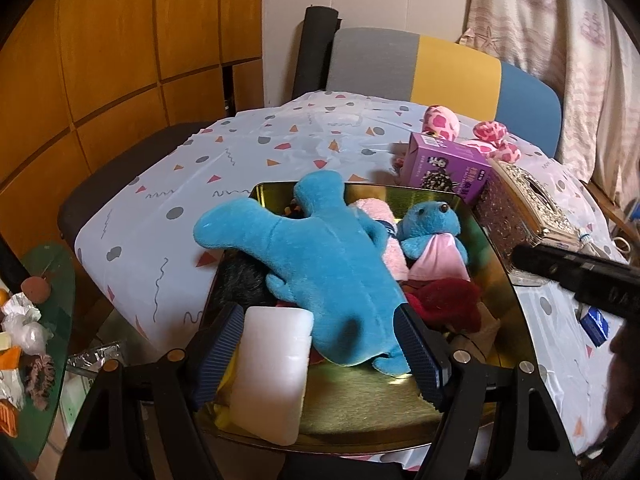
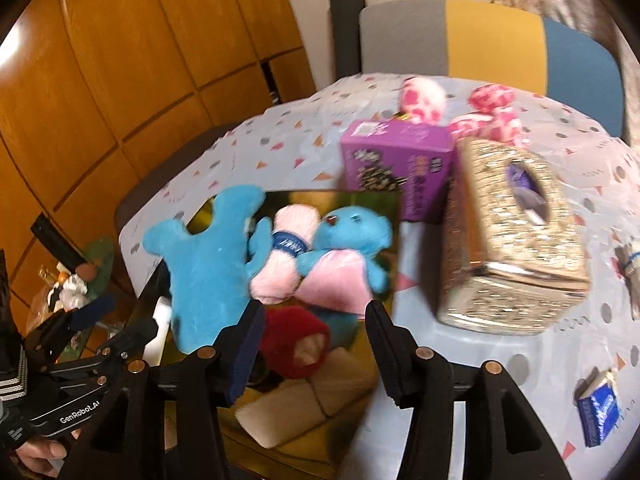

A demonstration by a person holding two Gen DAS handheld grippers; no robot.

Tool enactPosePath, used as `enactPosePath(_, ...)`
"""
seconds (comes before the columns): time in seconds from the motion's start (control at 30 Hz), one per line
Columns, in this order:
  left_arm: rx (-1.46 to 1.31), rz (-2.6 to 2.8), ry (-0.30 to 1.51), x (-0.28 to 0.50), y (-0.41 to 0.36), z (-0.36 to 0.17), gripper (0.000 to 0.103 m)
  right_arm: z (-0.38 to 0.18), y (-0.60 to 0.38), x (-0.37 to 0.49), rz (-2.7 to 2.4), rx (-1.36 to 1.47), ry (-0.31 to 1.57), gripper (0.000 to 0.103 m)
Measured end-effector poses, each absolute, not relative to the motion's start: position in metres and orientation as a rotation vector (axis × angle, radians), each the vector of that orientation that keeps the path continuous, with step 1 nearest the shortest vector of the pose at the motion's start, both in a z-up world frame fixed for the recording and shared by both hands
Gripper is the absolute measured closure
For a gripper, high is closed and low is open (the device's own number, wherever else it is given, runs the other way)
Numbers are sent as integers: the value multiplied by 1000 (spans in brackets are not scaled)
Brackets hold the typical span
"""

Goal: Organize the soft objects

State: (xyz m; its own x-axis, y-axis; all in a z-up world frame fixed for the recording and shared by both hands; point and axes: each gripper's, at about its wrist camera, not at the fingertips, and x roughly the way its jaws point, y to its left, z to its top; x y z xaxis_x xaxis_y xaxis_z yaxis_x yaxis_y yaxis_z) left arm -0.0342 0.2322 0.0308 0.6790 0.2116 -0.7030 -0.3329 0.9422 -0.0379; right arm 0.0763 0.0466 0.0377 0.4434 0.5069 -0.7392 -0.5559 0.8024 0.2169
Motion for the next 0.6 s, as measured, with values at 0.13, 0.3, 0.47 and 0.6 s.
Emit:
enactPosePath(0.13,-148,287,766,-33,224,34,25,46,16,83,599,-32,866,50)
enactPosePath(0.3,-105,248,767,-28,208,39,25,56,-40,98,472,24,830,50)
enactPosePath(0.47,-65,185,766,-21,185,45,26,59,-110,113,296,78,797,50)
enactPosePath(0.6,-18,109,766,-12,159,50,26,54,-176,123,117,131,765,50)
